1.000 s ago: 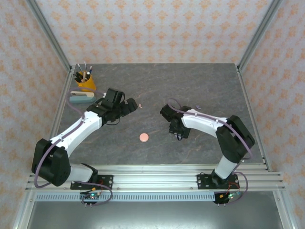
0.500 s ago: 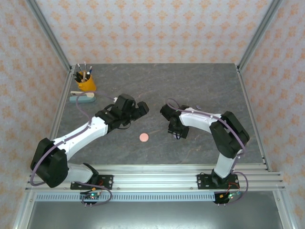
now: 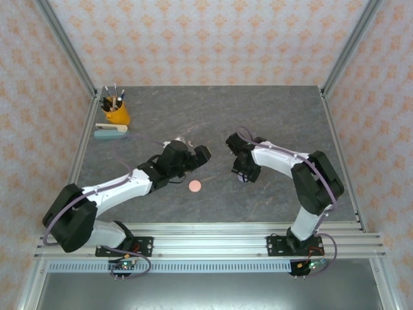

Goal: Insert the wireless bluetooth earbuds into the charging case

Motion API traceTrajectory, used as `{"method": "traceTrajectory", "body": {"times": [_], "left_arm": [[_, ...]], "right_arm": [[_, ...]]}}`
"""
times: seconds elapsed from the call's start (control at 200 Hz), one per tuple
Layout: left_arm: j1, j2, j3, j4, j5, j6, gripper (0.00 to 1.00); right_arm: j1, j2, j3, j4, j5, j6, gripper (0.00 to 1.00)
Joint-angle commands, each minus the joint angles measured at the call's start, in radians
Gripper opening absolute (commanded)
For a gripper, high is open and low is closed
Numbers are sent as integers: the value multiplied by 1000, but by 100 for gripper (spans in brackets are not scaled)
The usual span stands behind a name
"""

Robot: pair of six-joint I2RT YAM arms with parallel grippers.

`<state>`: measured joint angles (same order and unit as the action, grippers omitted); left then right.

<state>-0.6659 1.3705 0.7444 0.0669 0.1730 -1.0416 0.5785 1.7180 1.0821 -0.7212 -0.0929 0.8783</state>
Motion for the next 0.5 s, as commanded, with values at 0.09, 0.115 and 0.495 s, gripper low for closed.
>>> {"method": "traceTrajectory", "body": {"times": [0.09,0.115,0.495], "left_arm": [[-88,85,-11,230,12,45,100],[-99,95,-12,246,8,47,100],[-210,330,16,507,-9,76,99]], "right_arm": [[-63,-53,22,21,-62,52,52],[-71,-54,22,25,-71,56,52],[-133,-57,53,14,-122,82,52]]}}
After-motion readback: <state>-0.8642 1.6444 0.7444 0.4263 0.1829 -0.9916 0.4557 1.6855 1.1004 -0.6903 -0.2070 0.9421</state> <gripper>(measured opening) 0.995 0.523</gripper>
